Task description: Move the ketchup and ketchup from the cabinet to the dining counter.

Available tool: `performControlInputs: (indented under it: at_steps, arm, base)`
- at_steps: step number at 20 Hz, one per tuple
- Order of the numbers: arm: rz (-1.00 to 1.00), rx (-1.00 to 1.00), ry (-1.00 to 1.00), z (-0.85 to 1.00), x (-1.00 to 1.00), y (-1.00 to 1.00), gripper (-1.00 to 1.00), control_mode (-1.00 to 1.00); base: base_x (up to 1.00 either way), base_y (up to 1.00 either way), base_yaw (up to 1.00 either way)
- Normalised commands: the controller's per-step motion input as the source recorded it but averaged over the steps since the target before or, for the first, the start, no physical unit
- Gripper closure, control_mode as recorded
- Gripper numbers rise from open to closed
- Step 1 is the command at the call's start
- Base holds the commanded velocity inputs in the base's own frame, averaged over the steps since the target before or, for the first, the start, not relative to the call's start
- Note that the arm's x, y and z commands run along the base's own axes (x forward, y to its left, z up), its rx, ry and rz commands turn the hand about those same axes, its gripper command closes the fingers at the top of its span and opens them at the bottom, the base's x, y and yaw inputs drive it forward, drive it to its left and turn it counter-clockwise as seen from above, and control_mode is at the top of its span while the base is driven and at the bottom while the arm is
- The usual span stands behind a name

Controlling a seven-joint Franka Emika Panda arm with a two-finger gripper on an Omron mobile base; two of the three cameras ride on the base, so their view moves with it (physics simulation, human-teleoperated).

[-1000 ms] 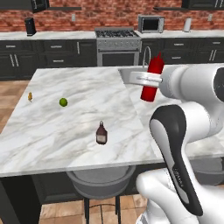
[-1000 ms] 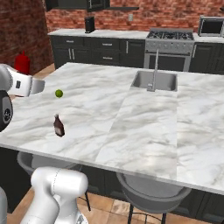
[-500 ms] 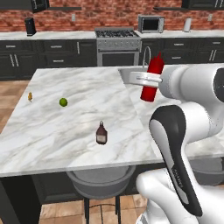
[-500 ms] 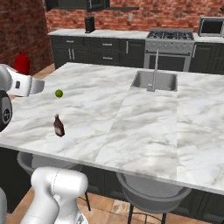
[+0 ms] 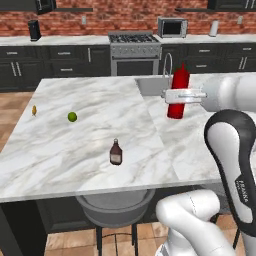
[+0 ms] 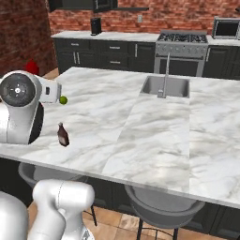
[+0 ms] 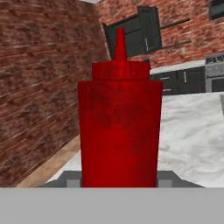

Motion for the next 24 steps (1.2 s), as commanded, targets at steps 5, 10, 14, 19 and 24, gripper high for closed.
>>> performControlInputs:
  at_steps: [5,10,14,19,24]
  arm:
    - [0.63,-0.01,-0.27,-0.26,-0.07,-0.28,1.00,-1.00]
    - [0.54,-0.03,-0.37,-0.36,-0.18,-0.16,1.00,-1.00]
    - [0.42,0.00,-0.12,-0.39,-0.07,-0.15,1.00,-1.00]
    - [0.45,0.01,0.00,-0.41,0.05,-0.14,1.00,-1.00]
    - [0.34,0.00,-0.03,-0.49,0.06,-0.02,1.00,-1.00]
  base:
    - [0.00,0.00,0.00]
    - [0.00,0.00,0.00]
    - [0.00,0.00,0.00]
    - [0.00,0.00,0.00]
    - [0.00,0.00,0.00]
